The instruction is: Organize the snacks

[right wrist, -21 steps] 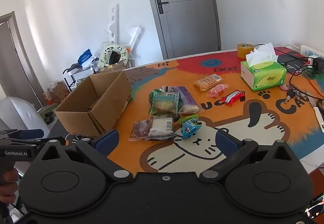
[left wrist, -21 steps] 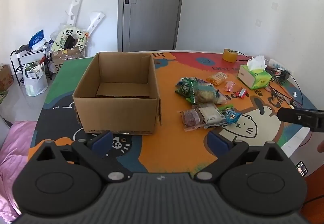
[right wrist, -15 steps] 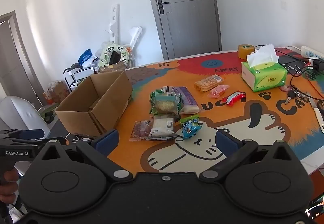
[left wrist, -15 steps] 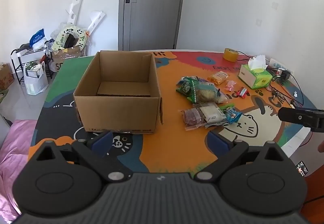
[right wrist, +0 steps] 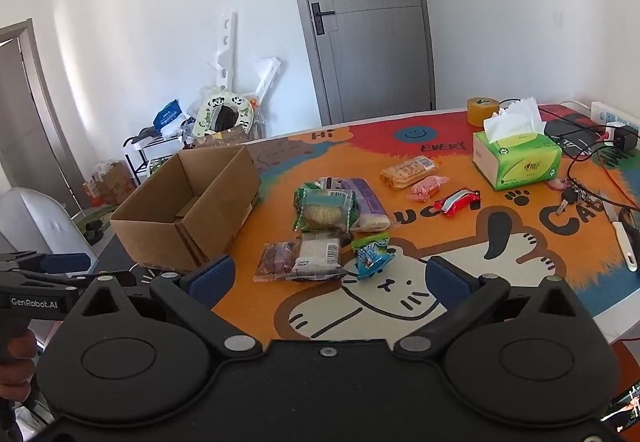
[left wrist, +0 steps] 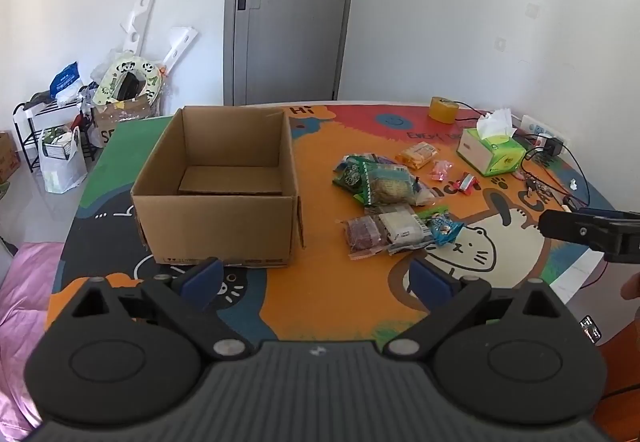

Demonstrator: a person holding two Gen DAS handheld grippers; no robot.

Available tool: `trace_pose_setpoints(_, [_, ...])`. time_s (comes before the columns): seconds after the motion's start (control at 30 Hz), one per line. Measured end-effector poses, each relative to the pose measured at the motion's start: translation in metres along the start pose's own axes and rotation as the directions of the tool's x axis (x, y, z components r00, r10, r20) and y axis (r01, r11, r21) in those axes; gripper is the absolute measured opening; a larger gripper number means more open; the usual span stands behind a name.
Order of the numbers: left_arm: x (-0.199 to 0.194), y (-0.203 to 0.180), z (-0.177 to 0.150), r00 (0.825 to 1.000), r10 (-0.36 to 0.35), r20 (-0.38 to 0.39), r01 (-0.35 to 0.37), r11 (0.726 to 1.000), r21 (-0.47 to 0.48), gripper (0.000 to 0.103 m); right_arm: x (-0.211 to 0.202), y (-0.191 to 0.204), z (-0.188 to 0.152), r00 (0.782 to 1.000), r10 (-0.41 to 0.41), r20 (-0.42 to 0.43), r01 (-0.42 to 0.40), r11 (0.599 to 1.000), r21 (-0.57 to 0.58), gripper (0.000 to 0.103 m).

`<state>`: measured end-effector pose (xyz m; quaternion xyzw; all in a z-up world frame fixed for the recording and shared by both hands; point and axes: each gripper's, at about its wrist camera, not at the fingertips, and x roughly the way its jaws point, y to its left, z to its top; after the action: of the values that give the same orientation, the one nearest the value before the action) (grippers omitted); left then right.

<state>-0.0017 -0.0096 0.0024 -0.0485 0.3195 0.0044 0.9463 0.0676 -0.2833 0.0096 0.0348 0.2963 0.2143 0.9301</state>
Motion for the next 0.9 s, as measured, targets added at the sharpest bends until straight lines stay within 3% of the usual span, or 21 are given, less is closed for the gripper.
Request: trace_pose_setpoints(0.9, [-0.009, -0.0023, 0.0055, 1.0, 0.002, 0.021, -0.002, 1.0, -0.001, 0.099, -0.0037, 0.002, 0.0002, 1.0, -0.012, 0.017, 0.012, 1.0, -0.016, 0.103])
